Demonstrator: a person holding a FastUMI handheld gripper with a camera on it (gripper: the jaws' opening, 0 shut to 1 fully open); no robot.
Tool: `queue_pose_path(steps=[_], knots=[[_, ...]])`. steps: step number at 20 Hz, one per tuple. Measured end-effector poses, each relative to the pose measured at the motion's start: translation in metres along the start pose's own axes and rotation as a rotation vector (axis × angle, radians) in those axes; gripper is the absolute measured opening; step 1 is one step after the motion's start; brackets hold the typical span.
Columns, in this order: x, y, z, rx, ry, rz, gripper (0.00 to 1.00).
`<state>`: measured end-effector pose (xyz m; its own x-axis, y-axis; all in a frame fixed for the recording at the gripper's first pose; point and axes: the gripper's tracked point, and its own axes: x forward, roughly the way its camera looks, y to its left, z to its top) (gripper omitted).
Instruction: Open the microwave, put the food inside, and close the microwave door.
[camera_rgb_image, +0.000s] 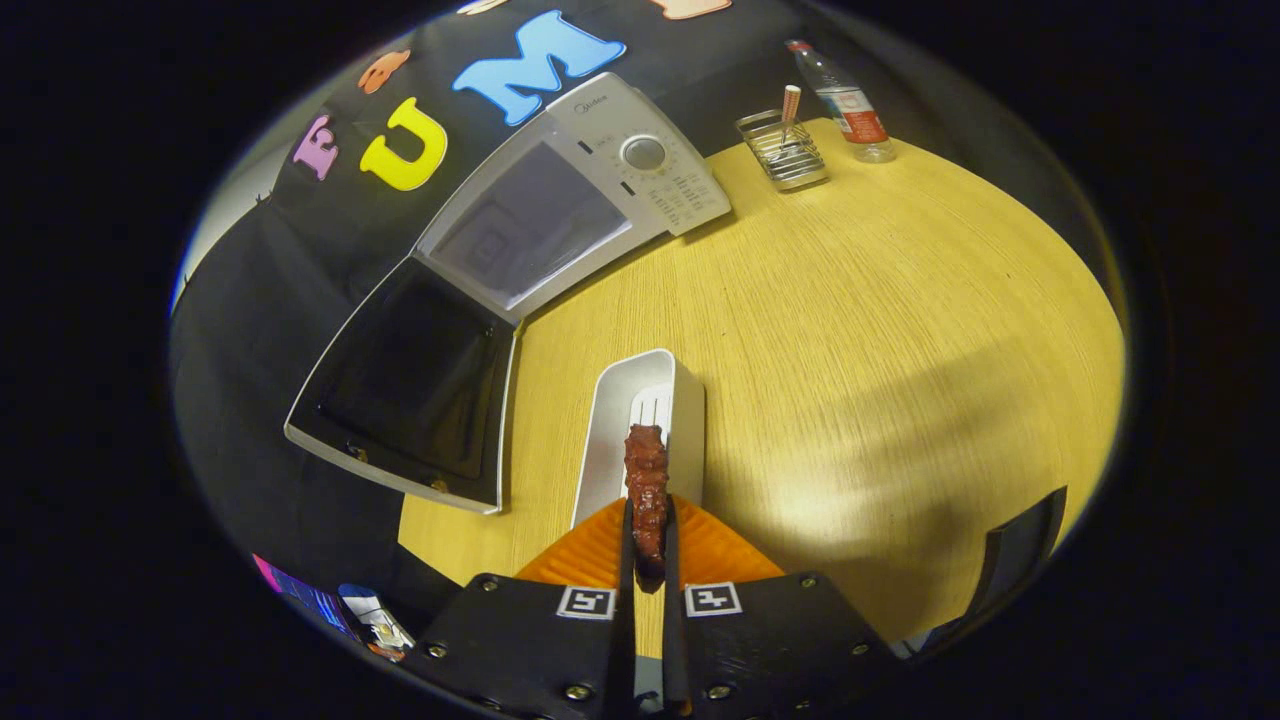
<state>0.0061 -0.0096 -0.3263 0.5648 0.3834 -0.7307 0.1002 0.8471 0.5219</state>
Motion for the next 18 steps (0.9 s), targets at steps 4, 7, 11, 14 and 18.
queue_pose_path(steps=[4,7,11,14,18], knots=[[-0.012,0.009,0.008,-0.056,-0.043,-0.009,0.11],[-0.022,0.023,0.017,-0.039,-0.096,0.002,0.11],[-0.036,0.046,0.029,-0.033,-0.164,0.012,0.11],[-0.044,0.072,0.047,-0.037,-0.217,0.041,0.11],[-0.038,0.105,0.073,-0.076,-0.239,0.077,0.11]])
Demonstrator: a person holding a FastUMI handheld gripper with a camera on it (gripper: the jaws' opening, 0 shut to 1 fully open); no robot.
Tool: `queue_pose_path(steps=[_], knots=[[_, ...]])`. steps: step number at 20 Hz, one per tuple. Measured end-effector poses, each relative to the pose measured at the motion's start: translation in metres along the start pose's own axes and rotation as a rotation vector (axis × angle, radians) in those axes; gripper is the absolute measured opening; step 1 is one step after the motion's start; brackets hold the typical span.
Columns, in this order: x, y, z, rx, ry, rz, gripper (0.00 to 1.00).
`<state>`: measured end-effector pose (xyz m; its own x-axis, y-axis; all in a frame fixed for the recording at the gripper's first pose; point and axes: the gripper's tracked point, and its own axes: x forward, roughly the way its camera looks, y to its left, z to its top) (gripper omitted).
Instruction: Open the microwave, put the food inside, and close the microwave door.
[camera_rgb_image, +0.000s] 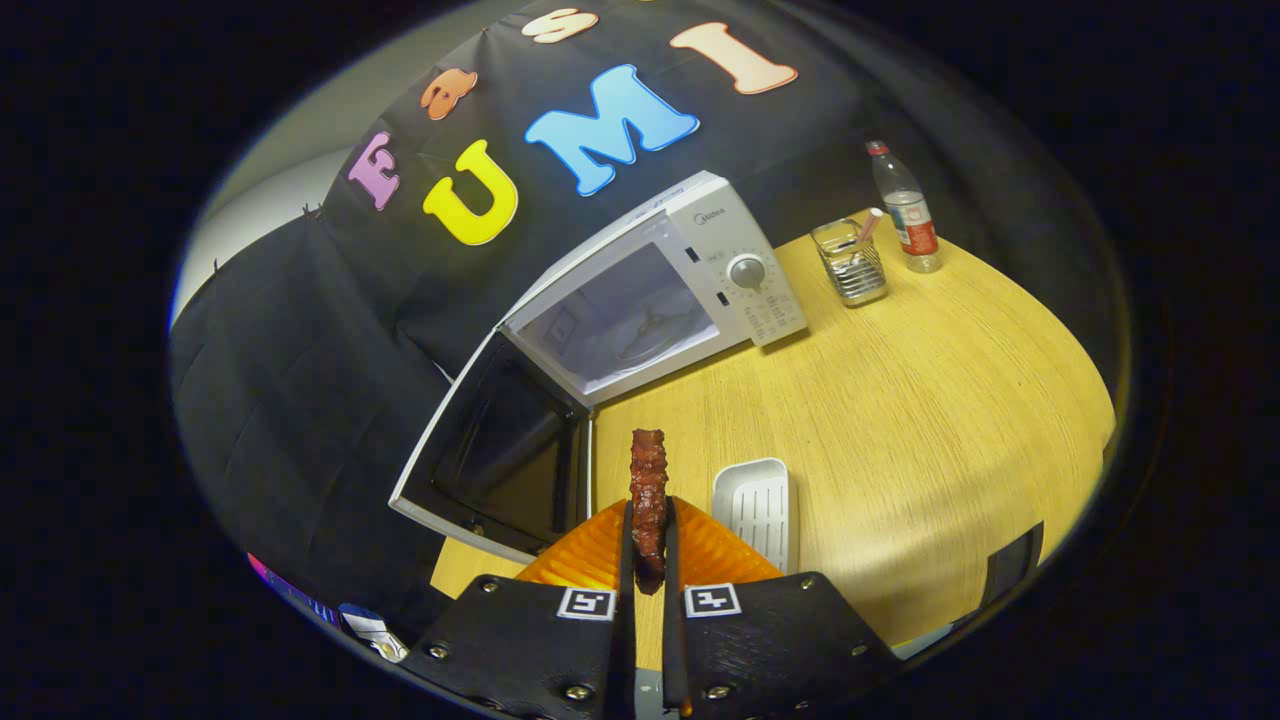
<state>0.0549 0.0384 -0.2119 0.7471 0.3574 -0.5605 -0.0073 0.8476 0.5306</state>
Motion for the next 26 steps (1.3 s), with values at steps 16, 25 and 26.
queue_pose_path(steps=[16,25,26], knots=[[0.131,0.045,0.065,-0.03,-0.049,0.059,0.11],[0.218,0.031,0.088,0.004,-0.116,-0.02,0.11],[0.228,0.028,0.089,0.012,-0.122,-0.026,0.11]])
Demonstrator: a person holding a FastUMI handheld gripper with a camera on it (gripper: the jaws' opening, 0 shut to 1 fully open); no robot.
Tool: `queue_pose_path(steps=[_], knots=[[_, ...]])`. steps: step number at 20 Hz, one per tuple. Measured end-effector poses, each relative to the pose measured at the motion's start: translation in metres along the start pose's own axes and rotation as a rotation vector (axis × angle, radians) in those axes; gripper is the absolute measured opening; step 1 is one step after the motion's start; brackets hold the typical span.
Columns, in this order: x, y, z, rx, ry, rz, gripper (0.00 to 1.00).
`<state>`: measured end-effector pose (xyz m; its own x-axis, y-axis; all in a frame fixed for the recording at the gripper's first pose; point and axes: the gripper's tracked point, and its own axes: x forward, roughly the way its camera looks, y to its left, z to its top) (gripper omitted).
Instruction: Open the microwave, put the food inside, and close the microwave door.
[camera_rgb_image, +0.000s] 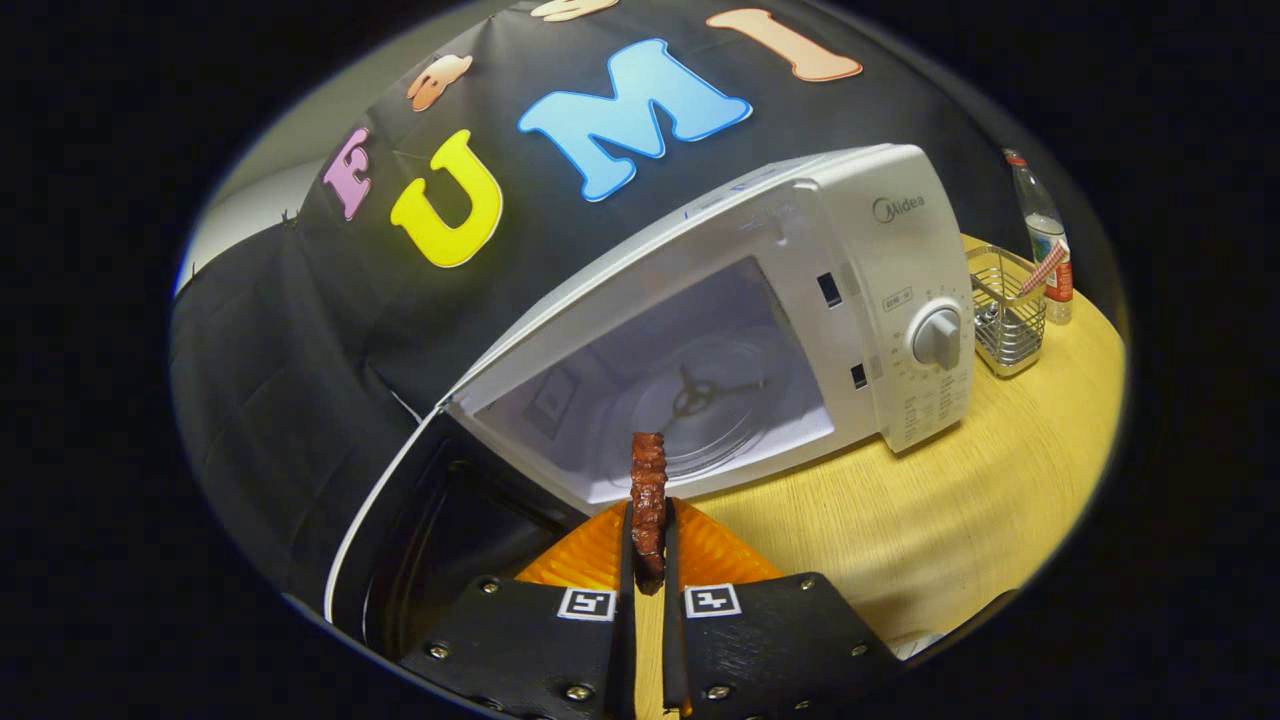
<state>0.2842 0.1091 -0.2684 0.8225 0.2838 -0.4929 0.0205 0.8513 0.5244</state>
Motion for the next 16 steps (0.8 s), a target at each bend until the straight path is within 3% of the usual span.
queue_pose_path(steps=[5,16], knots=[[0.042,-0.013,0.0,0.038,-0.018,-0.041,0.11],[0.107,-0.001,-0.003,0.013,-0.034,-0.036,0.11]])
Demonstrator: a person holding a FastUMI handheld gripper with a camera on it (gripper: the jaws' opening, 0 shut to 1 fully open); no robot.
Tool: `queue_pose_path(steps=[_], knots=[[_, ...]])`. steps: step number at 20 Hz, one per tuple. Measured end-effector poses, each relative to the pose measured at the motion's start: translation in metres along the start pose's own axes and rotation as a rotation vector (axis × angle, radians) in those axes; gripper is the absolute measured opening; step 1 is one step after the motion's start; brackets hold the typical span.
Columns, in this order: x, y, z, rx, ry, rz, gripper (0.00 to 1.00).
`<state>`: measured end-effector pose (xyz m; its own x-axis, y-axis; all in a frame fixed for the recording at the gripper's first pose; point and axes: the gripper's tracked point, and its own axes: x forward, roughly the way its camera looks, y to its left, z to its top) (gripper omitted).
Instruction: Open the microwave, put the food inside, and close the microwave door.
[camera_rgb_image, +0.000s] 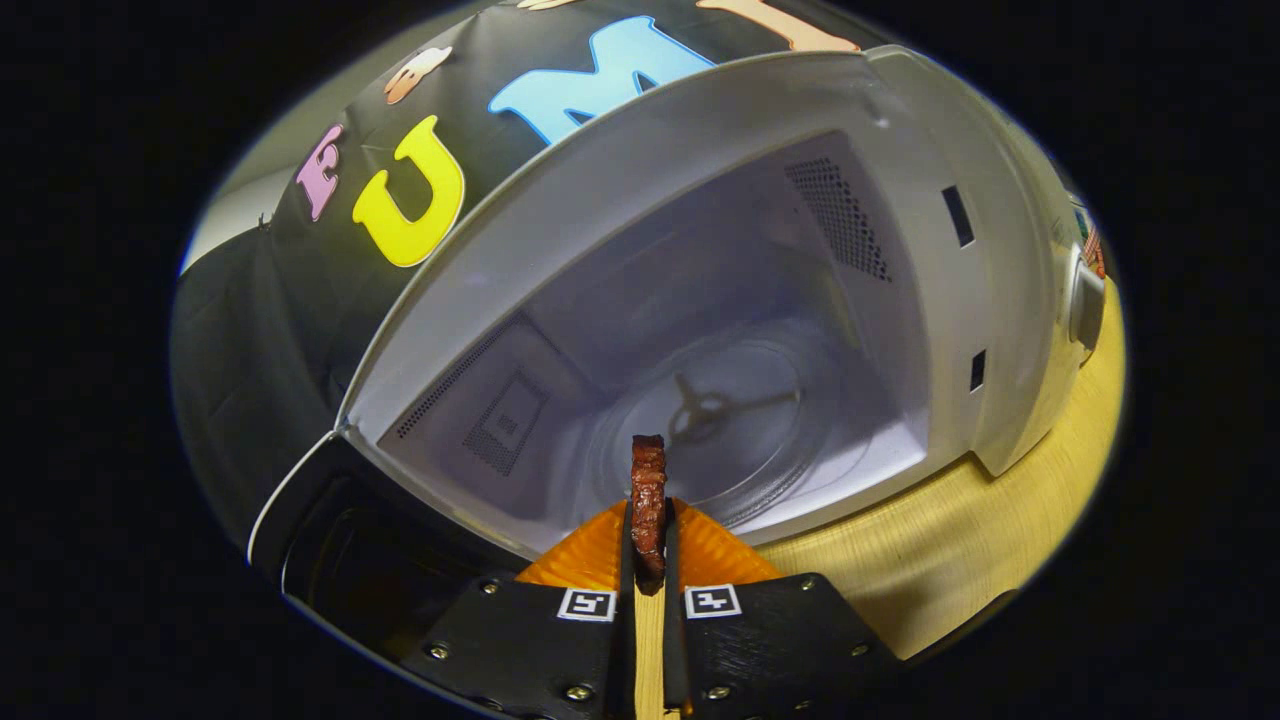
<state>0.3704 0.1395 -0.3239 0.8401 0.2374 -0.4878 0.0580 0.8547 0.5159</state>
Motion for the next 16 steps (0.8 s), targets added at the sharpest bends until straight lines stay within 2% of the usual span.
queue_pose_path(steps=[2,7,8,10,12,16], knots=[[0.004,-0.001,0.001,-0.005,-0.013,0.0,0.12],[0.012,-0.023,0.014,-0.109,-0.072,-0.128,0.25],[0.014,-0.031,0.021,-0.15,-0.093,-0.17,0.33],[0.01,-0.034,0.037,-0.229,-0.143,-0.215,0.73],[0.002,-0.027,0.049,-0.295,-0.203,-0.221,0.96],[-0.025,-0.003,0.05,-0.399,-0.212,-0.174,0.96]])
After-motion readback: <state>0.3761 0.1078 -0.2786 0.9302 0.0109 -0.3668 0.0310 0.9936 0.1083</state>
